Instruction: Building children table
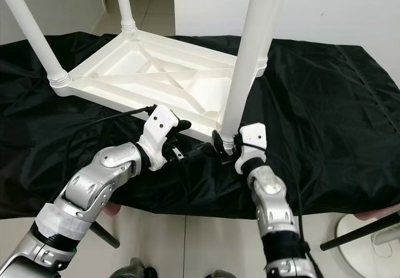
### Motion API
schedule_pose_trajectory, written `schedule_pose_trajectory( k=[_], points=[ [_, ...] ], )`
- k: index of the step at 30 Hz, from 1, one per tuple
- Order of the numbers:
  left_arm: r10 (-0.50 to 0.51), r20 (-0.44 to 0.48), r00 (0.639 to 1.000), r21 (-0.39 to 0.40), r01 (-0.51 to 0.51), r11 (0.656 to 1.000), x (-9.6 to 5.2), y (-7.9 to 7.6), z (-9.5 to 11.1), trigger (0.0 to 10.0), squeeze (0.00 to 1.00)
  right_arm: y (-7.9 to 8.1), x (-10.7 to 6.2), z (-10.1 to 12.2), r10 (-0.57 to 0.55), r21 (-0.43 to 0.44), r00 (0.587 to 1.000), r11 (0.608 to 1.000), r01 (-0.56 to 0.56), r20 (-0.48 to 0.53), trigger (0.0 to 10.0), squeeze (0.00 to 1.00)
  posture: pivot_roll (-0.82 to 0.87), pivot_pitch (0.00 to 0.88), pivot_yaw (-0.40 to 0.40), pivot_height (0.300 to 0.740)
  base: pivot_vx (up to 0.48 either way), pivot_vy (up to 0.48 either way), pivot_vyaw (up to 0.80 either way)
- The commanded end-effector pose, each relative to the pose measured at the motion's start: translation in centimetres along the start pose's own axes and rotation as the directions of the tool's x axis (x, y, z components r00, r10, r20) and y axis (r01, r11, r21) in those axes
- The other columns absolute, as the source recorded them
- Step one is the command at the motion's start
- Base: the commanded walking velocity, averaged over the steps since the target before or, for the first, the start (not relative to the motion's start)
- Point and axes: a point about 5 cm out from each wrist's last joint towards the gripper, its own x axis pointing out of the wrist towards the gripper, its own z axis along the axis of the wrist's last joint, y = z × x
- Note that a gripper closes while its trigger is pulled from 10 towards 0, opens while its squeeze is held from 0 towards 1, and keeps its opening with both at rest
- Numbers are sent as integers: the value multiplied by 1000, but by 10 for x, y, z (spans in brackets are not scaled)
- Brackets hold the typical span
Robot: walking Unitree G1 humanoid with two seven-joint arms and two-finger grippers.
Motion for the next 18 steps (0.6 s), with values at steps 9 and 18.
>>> schedule_pose_trajectory(
  k=[9, 18],
  points=[
    [-79, 5, 997, 34, 78, 996, 2, -5, 2, 10000, 0, -5, 17, 4, 165, -21, 986, 986, -165, -1, 10000, 0, -11, 0, 38, 740, 0, 0, 0],
    [-71, 20, 997, 45, 70, 997, 5, -4, 5, 10000, 0, -12, 25, 2, 223, -10, 974, 975, -224, -21, 0, 0, 0, 0, 31, 740, 0, 0, 0]
  ],
)
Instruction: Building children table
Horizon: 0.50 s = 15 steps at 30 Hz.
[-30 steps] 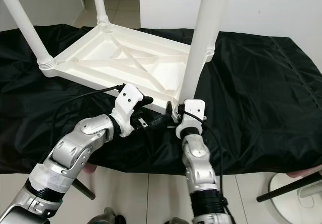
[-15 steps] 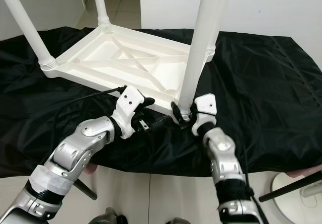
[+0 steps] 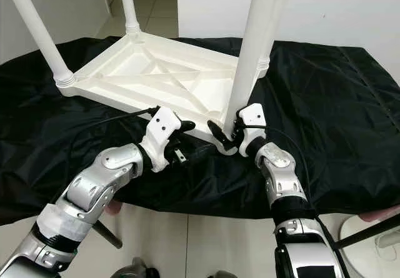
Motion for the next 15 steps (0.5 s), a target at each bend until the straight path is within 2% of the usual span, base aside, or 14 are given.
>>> schedule_pose_trajectory(
  k=[1, 9, 10, 15],
  points=[
    [-54, -7, 999, 13, 54, 998, 1, -3, -1, 10000, 0, -3, -2, -2, 21, 16, 1000, 1000, -21, -3, 0, 0, 3, 0, 25, 740, 0, 0, 0],
    [-55, -6, 998, 10, 55, 998, 1, -4, -2, 10000, 0, -8, -12, -10, 15, 25, 999, 1000, -14, -29, 0, 0, -5, 0, 31, 740, 0, 0, 0],
    [-57, -6, 998, 12, 57, 998, 1, -4, -2, 10000, 0, -9, -13, -12, 5, 33, 1000, 999, -4, -30, 10000, 0, -4, 0, 33, 740, 0, 0, 0],
    [-63, -4, 998, 14, 63, 998, 2, -4, -1, 10000, 0, -8, -14, -12, -27, 60, 1000, 998, 28, -9, 10000, 0, -5, 0, 36, 740, 0, 0, 0]
  ],
)
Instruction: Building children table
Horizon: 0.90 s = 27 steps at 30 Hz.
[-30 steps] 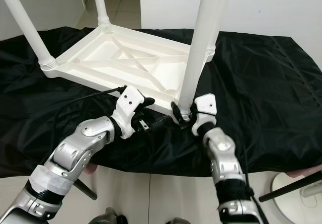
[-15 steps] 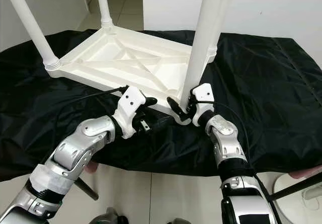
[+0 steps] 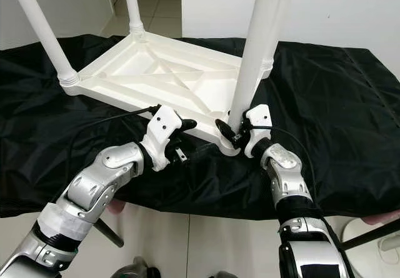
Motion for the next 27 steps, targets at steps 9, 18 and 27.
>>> schedule_pose_trajectory(
  k=[9, 18, 27],
  points=[
    [-63, -5, 998, 19, 63, 998, 2, -2, 0, 10000, 0, 4, -3, -8, -201, 55, 979, 978, 200, 20, 10000, 0, -11, 0, 41, 740, 0, 0, 0],
    [-60, -4, 998, 22, 60, 998, 2, -2, 0, 10000, 0, 21, 3, -15, -411, 92, 911, 907, 411, -25, 10000, 0, -7, 0, 35, 740, 0, 0, 0],
    [-48, -1, 999, 23, 48, 999, 3, -1, 0, 10000, 0, 33, 2, -25, -632, 107, 766, 759, 642, -117, 10000, 0, 4, 0, 16, 740, 0, 0, 0]
  ],
)
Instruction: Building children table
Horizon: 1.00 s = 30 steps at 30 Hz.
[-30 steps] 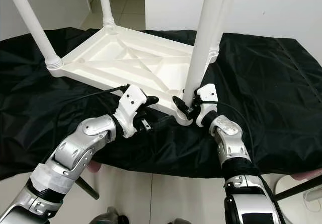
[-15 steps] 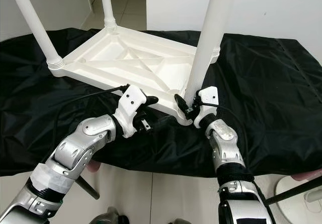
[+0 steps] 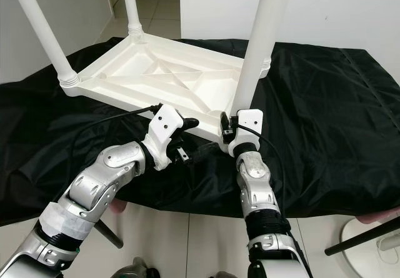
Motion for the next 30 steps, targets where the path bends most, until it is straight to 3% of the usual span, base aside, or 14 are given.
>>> schedule_pose_trajectory(
  k=[1, 6, 12, 15, 16, 20, 21, 27, 28, 29, 30],
  points=[
    [-47, -10, 999, 16, 47, 999, 2, -1, -1, 10000, 0, -10, -8, -19, -87, 14, 992, 996, 88, -95, 10000, 0, 4, 0, 16, 740, 0, 0, 0],
    [-34, -6, 999, 12, 34, 999, 1, 0, -1, 10000, 0, 1, -11, -15, -187, -3, 978, 982, 187, -96, 10000, 0, -1, 0, 4, 740, 0, 0, 0],
    [-19, 7, 1000, 21, 19, 1000, 3, -1, 0, 10000, 0, 5, -10, -4, -140, -36, 988, 990, 138, -62, 10000, 0, 6, 0, -9, 740, 0, 0, 0],
    [45, 35, 998, 4, -46, 999, 0, 8, 4, 10000, 0, 7, -11, -1, -102, -6, 994, 995, 102, -39, 10000, 0, 19, 0, -17, 740, 0, 0, 0],
    [60, 44, 997, -5, -60, 998, -1, 9, 5, 10000, 0, 7, -11, -1, -76, 14, 996, 997, 77, -36, 10000, 698, 22, 0, -18, 740, 0, 0, 0],
    [69, 52, 996, -13, -69, 998, -3, 11, 6, 10000, 0, 7, -12, -1, -48, 32, 998, 998, 49, -35, 10000, 698, 23, 0, -19, 740, 0, 0, 0],
    [68, 51, 996, -14, -68, 998, -4, 10, 6, 10000, 0, 6, -12, 1, -7, 36, 1000, 999, 7, -24, 10000, 1000, 27, 0, -23, 740, 0, 0, 0],
    [57, 47, 997, -19, -57, 998, -5, 9, 5, 10000, 0, -12, -9, 7, 122, -5, 992, 993, -122, 10, 10000, 1000, 20, 0, -18, 740, 0, 0, 0],
    [53, 45, 998, -17, -52, 998, -4, 8, 5, 10000, 0, -26, -3, 11, 193, -59, 981, 980, -192, 3, 10000, 1000, 19, 0, -17, 740, 0, 0, 0],
    [53, 45, 998, -17, -52, 998, -4, 8, 5, 10000, 0, -26, -3, 11, 193, -59, 981, 980, -192, 3, 10000, 1000, 19, 0, -17, 740, 0, 0, 0],
    [46, 44, 998, -16, -45, 999, -3, 7, 5, 10000, 0, -32, 1, 14, 267, -80, 964, 960, -267, -9, 10000, 0, 17, 0, -15, 740, 0, 0, 0]
  ],
)
